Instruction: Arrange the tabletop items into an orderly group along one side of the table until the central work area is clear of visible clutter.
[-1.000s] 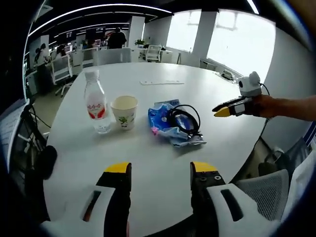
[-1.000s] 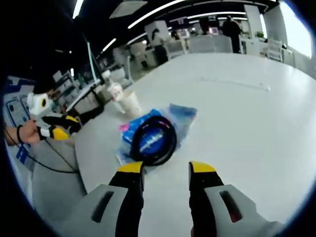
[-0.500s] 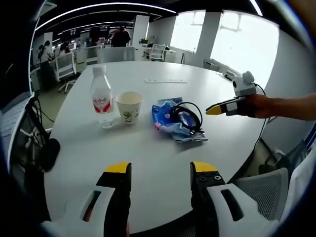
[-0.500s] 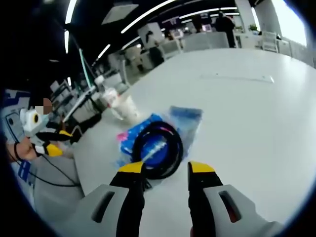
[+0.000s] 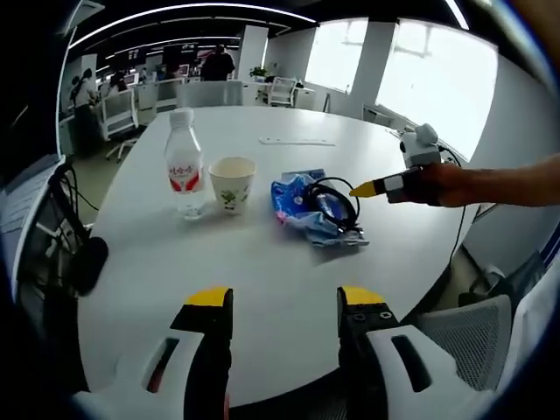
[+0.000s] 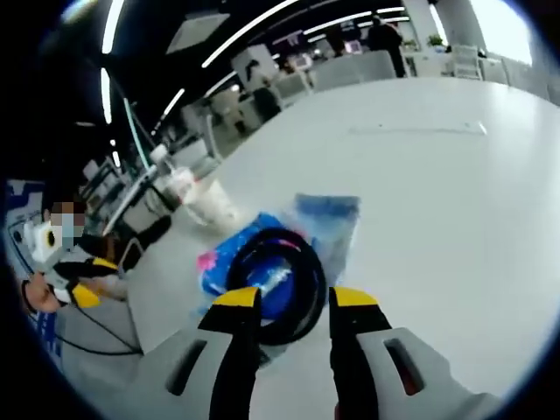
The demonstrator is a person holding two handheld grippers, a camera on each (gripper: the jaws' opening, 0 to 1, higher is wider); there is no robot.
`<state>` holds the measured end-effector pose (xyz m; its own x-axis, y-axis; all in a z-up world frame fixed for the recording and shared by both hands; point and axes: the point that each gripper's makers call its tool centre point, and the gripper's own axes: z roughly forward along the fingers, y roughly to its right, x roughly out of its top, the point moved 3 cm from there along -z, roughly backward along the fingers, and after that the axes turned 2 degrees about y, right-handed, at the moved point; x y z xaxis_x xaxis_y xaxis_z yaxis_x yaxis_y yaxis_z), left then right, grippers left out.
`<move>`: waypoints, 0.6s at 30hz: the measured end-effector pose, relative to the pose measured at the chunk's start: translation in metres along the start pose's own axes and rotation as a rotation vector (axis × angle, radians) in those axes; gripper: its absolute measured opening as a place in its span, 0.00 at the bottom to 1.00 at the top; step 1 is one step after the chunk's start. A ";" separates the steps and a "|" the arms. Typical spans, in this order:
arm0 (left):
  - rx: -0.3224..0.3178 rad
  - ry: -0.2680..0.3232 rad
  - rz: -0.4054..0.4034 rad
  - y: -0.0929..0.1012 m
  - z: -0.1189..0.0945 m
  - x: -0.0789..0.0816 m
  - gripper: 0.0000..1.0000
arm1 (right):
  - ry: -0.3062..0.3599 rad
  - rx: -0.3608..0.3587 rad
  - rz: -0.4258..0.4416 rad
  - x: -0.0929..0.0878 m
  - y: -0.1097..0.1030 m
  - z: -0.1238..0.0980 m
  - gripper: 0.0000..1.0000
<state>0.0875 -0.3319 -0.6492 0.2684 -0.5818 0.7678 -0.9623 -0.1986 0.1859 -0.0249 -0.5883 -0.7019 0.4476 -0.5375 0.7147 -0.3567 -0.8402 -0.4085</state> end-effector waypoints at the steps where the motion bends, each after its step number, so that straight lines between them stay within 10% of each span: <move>1: 0.000 0.000 -0.002 0.000 0.000 -0.001 0.47 | -0.005 -0.002 0.002 0.000 0.001 0.003 0.28; 18: 0.012 -0.003 -0.020 -0.003 -0.004 -0.005 0.47 | -0.043 -0.046 0.023 -0.001 0.008 0.027 0.20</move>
<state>0.0891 -0.3247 -0.6511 0.2876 -0.5797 0.7624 -0.9562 -0.2196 0.1937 -0.0063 -0.5964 -0.7209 0.4728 -0.5603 0.6801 -0.4045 -0.8237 -0.3974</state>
